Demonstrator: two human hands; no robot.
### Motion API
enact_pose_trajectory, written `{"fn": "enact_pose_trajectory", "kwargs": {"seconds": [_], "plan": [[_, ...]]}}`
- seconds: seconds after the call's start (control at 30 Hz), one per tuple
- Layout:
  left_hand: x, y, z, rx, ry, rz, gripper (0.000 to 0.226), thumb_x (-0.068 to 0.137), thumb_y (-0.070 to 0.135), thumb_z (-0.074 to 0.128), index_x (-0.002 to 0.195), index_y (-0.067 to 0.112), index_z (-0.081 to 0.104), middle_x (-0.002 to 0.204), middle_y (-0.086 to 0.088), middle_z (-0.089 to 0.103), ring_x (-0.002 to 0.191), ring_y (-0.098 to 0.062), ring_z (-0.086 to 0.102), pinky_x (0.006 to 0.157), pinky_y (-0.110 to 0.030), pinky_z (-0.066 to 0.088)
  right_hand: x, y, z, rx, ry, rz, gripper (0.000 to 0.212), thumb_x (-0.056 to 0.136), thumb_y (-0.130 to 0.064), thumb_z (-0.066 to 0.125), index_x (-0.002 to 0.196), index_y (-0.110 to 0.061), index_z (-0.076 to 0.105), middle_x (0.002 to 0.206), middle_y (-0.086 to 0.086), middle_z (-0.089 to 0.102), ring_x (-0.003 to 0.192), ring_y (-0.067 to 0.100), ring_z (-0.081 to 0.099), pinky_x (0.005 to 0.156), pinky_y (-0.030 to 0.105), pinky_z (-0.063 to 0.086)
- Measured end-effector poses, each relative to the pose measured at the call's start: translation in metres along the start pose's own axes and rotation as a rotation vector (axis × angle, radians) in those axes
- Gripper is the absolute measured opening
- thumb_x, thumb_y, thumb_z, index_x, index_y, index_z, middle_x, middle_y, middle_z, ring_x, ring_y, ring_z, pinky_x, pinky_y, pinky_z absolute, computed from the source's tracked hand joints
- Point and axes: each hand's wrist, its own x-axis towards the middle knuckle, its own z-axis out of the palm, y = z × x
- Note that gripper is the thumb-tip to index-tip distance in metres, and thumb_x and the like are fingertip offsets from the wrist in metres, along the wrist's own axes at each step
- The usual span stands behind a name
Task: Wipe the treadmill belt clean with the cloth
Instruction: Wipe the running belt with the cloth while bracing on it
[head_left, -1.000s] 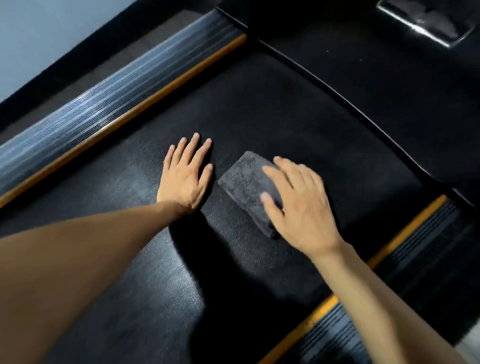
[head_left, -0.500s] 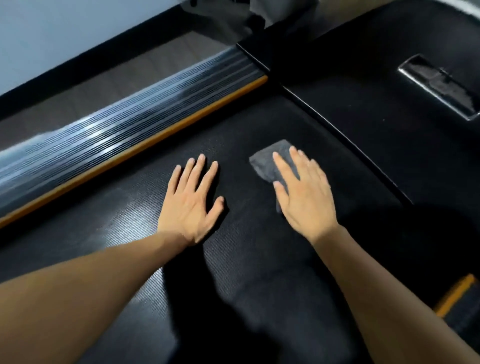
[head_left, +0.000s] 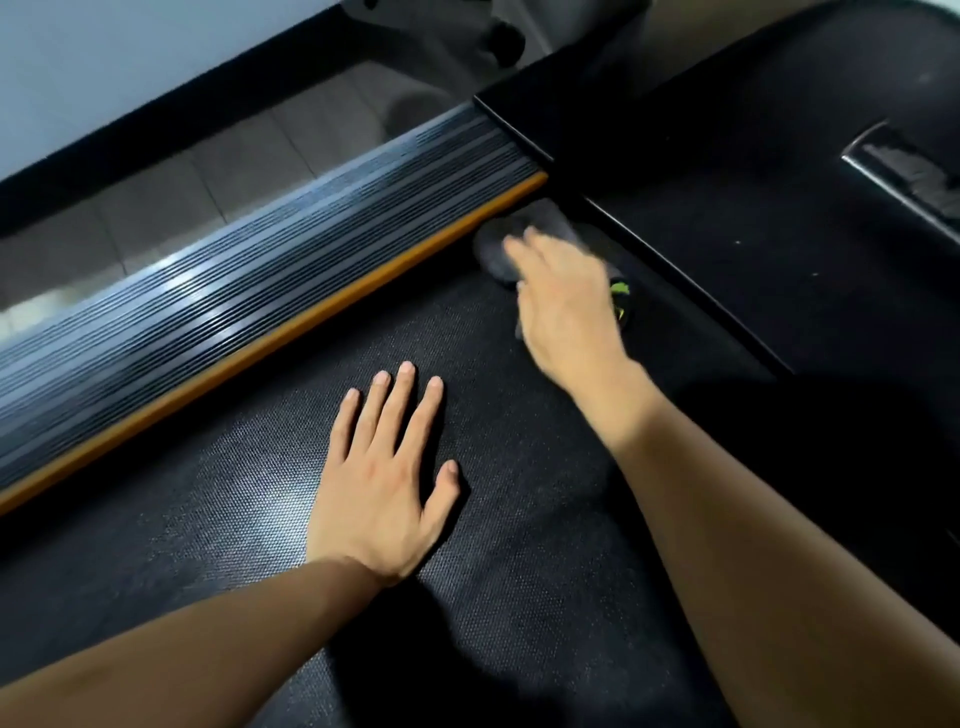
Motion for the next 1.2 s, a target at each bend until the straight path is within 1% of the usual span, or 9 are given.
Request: {"fn": "enact_pose_trajectory", "kwargs": {"seconds": [0.1,0.17,0.33,0.47,0.63,0.8,0.93,1.07,1.2], "plan": [[0.001,0.001,-0.001,0.013,-0.01,0.0,0.073,0.098,0.053,0.032,0.163,0.022,0.021,0.171,-0.006,0.014,0.159,-0.025,0.008,0.128,-0.051,0.013,-0.025,-0.025,0.004,0.133,-0.089,-0.275,0.045,0.088,-0.016,0.048,0.13,-0.007,0.062,0.131,0.016,0.063,0.116,0.033,0.062,0.095,0.049,0.051],[0.0,0.0,-0.002,0.011,-0.011,-0.001,0.073,0.098,0.053,0.032,0.163,0.022,0.021,0.171,-0.007,0.014,0.159,-0.025,0.008,0.128,-0.051,0.012,-0.029,-0.025,-0.004,0.135,-0.164,-0.313,0.047,0.088,-0.019,0.054,0.134,-0.009,0.06,0.134,0.013,0.062,0.118,0.03,0.061,0.098,0.046,0.05],[0.001,0.0,-0.004,0.021,-0.015,0.001,0.074,0.097,0.053,0.034,0.163,0.022,0.02,0.171,-0.006,0.014,0.159,-0.025,0.007,0.127,-0.052,0.014,-0.012,-0.004,-0.034,-0.042,-0.092,-0.219,0.06,0.095,-0.059,0.046,0.142,-0.022,0.054,0.149,0.01,0.048,0.138,0.025,0.043,0.118,0.047,0.026],[0.0,0.001,-0.004,0.026,-0.029,-0.004,0.074,0.098,0.054,0.033,0.163,0.023,0.018,0.172,-0.006,0.012,0.16,-0.025,0.006,0.128,-0.051,0.012,-0.016,-0.013,-0.025,-0.141,-0.186,-0.019,0.071,0.094,-0.066,0.039,0.153,-0.027,0.034,0.159,0.014,0.031,0.147,0.028,0.027,0.122,0.047,0.018],[0.001,0.0,-0.003,0.029,-0.032,-0.003,0.074,0.097,0.053,0.034,0.163,0.022,0.02,0.171,-0.007,0.015,0.159,-0.026,0.01,0.127,-0.051,0.014,0.003,0.005,-0.012,-0.138,-0.196,0.169,0.063,0.1,-0.043,0.043,0.156,-0.037,0.016,0.165,0.011,0.016,0.149,0.031,0.02,0.12,0.05,0.02],[0.001,0.0,-0.003,0.031,-0.033,0.003,0.075,0.097,0.054,0.032,0.163,0.021,0.019,0.171,-0.008,0.012,0.159,-0.026,0.008,0.127,-0.052,0.014,0.008,0.015,-0.011,-0.297,-0.07,0.126,0.063,0.096,-0.028,0.052,0.154,-0.028,0.029,0.141,0.017,0.045,0.122,0.035,0.047,0.101,0.046,0.038],[0.001,0.0,-0.002,0.01,-0.034,0.003,0.075,0.097,0.053,0.033,0.163,0.021,0.018,0.172,-0.007,0.011,0.16,-0.026,0.006,0.128,-0.052,0.013,0.024,0.017,-0.012,-0.236,-0.068,0.189,0.063,0.093,-0.017,0.055,0.152,-0.027,0.033,0.125,0.017,0.05,0.109,0.036,0.049,0.096,0.047,0.04],[0.002,0.0,-0.002,0.004,-0.024,0.005,0.076,0.096,0.053,0.035,0.163,0.021,0.019,0.172,-0.007,0.01,0.16,-0.026,0.006,0.128,-0.052,0.012,0.024,0.021,-0.019,-0.218,0.11,0.226,0.059,0.091,-0.017,0.053,0.148,-0.027,0.038,0.123,0.013,0.051,0.106,0.032,0.048,0.092,0.045,0.04],[0.002,0.001,-0.002,0.012,-0.033,0.0,0.077,0.096,0.054,0.035,0.164,0.022,0.017,0.172,-0.007,0.008,0.16,-0.025,0.003,0.128,-0.051,0.01,0.01,0.023,-0.01,-0.248,-0.029,0.21,0.058,0.095,-0.024,0.051,0.151,-0.029,0.035,0.13,0.014,0.049,0.116,0.035,0.047,0.098,0.048,0.037]]}}
